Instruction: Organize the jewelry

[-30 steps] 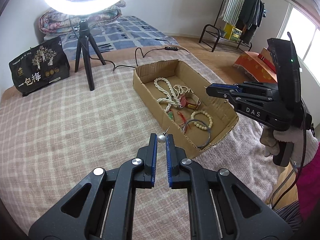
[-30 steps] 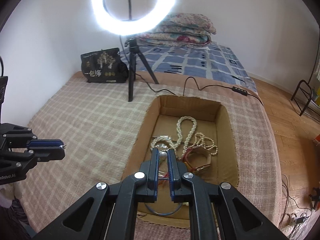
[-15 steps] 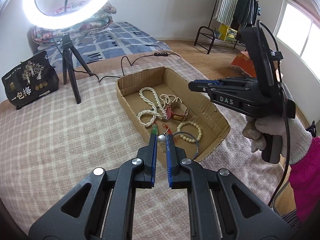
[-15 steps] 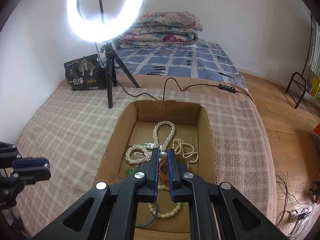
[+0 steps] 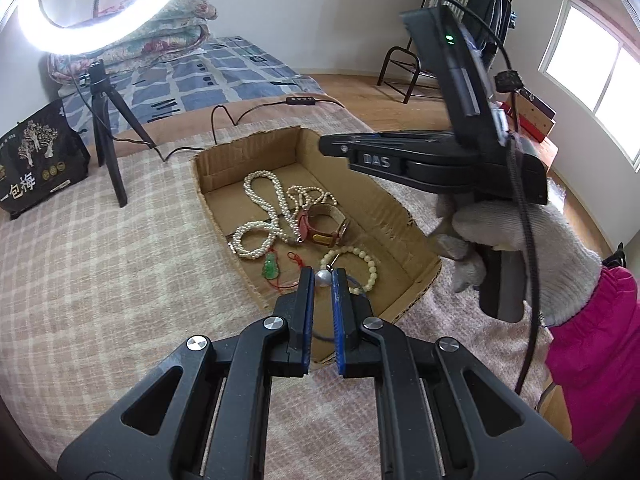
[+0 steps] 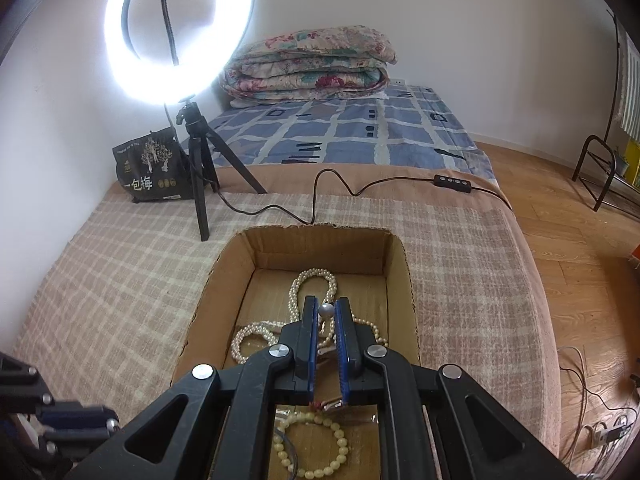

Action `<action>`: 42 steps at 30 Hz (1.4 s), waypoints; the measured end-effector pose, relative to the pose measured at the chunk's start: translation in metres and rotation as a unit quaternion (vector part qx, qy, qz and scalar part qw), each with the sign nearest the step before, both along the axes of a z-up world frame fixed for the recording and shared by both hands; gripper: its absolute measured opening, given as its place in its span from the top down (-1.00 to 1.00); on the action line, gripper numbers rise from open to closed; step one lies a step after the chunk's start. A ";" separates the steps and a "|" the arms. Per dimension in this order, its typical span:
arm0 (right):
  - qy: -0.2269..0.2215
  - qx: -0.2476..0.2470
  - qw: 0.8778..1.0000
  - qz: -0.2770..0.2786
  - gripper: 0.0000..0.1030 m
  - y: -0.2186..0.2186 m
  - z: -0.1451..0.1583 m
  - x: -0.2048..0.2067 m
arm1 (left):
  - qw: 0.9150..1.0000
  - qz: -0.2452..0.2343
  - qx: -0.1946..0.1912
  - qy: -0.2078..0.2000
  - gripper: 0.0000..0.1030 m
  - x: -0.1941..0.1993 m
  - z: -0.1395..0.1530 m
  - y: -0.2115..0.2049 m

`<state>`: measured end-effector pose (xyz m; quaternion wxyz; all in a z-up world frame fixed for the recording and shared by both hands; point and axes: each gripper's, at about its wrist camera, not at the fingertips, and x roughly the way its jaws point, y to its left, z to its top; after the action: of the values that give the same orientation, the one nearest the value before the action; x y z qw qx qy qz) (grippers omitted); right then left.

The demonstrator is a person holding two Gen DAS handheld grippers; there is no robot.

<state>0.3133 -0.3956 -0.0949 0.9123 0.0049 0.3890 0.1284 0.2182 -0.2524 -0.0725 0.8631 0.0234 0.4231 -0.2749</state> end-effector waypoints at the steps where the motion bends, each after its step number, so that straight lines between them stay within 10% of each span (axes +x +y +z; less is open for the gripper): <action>1: 0.000 0.001 1.000 0.000 0.88 0.000 -0.001 0.003 | 1.000 -0.001 -0.001 0.001 0.87 0.001 -0.001 -0.003; 13: 0.013 0.012 1.000 0.000 0.86 0.006 -0.021 0.028 | 1.000 -0.001 0.017 0.001 0.87 0.007 -0.017 -0.015; 19: 0.010 0.016 1.000 -0.005 0.53 0.005 -0.022 0.028 | 1.000 -0.003 0.017 -0.007 0.86 0.006 -0.015 -0.015; 22: 0.003 0.010 1.000 -0.013 0.01 0.004 -0.021 0.027 | 1.000 -0.004 0.022 -0.010 0.74 0.006 -0.015 -0.016; 24: -0.005 0.005 1.000 -0.018 -0.58 0.004 -0.018 0.025 | 1.000 0.001 0.024 -0.013 -0.04 0.006 -0.014 -0.015; 29: -0.022 -0.008 0.999 -0.026 -0.98 0.006 -0.011 0.021 | 1.000 0.013 0.025 -0.013 -0.17 0.009 -0.014 -0.011; 42: -0.021 -0.017 0.999 -0.037 -0.99 0.006 -0.010 0.021 | 0.999 0.022 0.029 -0.016 -0.27 0.010 -0.013 -0.008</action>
<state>0.3347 -0.3898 -0.1052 0.9242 0.0009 0.3717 0.0878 0.2281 -0.2602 -0.0857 0.8743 0.0432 0.4178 -0.2431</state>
